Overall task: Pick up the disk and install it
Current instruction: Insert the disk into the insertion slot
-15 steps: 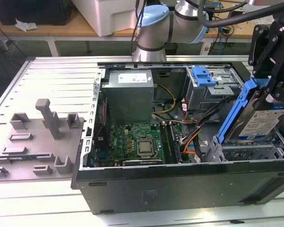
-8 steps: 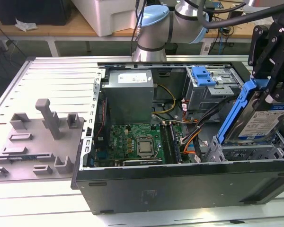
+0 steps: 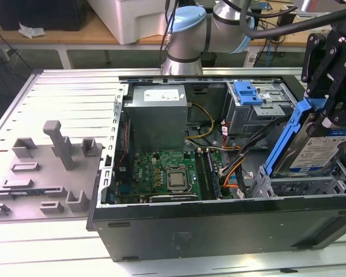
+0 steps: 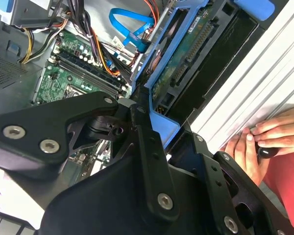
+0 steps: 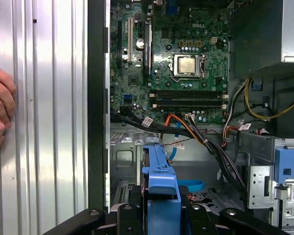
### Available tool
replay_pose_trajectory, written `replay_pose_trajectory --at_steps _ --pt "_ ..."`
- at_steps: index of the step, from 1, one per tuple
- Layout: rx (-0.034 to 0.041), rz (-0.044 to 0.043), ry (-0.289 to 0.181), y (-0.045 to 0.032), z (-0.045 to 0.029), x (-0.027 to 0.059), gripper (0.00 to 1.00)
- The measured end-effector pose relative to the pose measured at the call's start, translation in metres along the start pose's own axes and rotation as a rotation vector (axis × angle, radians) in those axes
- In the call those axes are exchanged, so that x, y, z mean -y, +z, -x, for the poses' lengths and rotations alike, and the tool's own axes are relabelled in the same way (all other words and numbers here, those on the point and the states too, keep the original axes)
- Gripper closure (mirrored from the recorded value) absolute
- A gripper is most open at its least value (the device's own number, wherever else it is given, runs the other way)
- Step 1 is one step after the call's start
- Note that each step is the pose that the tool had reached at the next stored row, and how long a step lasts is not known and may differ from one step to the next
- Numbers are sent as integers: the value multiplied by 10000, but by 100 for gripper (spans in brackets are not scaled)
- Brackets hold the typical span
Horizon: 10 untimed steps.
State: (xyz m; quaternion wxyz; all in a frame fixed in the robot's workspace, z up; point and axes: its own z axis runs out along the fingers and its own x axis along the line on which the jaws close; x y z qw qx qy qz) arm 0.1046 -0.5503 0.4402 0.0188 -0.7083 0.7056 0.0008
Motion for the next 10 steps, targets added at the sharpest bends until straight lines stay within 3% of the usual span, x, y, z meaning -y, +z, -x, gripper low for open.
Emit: replay_pose_trajectory --at_steps 10 --pt "0 0 0 20 0 -1 64"
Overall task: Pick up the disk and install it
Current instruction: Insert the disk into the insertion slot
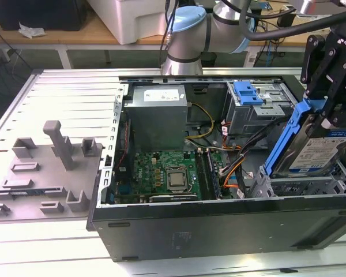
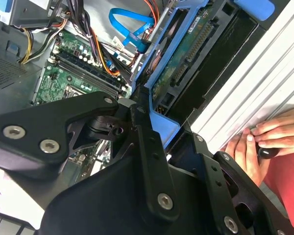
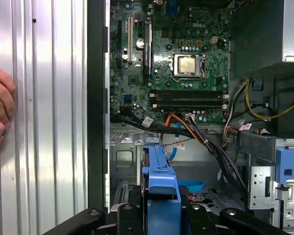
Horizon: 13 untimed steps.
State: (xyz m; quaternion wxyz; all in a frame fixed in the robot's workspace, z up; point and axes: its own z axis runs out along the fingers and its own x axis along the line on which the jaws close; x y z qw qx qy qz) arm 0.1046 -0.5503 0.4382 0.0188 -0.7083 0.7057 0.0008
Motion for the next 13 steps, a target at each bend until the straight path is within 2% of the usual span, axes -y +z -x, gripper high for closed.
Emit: replay_pose_trajectory --at_steps 13 --pt "1 0 0 49 -1 -1 64"
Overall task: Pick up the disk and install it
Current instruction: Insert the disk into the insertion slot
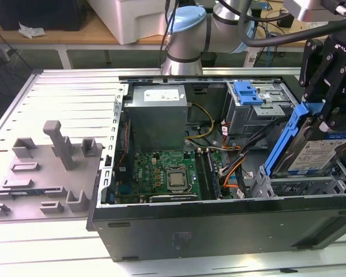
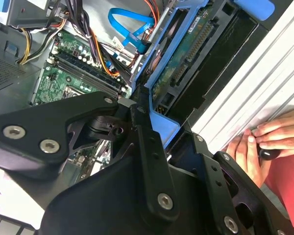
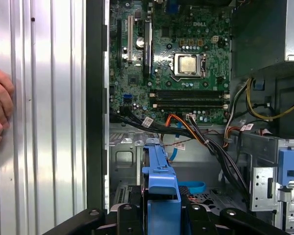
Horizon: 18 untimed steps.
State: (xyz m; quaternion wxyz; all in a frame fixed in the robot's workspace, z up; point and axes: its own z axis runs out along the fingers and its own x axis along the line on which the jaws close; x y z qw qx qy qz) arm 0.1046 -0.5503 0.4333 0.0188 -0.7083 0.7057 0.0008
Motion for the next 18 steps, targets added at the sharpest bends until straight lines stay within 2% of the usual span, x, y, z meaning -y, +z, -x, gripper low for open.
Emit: replay_pose_trajectory --at_steps 18 --pt "0 0 0 79 -2 -2 64"
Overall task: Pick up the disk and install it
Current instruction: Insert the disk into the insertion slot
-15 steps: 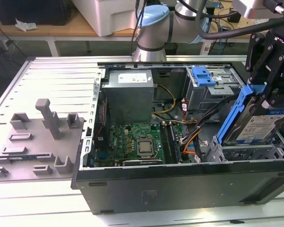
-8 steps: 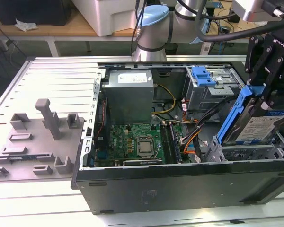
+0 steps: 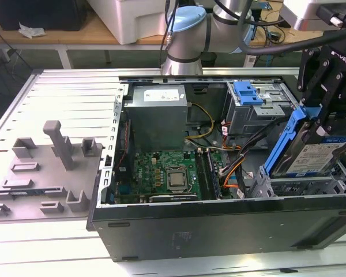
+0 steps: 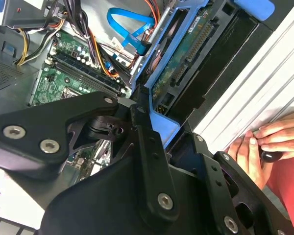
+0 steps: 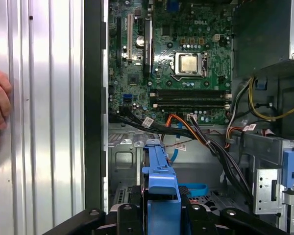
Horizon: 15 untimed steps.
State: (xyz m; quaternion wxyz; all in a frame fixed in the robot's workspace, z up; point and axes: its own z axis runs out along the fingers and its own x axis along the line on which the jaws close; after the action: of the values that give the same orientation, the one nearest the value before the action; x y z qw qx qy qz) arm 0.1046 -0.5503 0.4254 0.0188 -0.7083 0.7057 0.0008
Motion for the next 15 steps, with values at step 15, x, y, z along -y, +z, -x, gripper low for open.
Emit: replay_pose_trajectory --at_steps 15 --pt "0 0 0 63 -2 -2 64"
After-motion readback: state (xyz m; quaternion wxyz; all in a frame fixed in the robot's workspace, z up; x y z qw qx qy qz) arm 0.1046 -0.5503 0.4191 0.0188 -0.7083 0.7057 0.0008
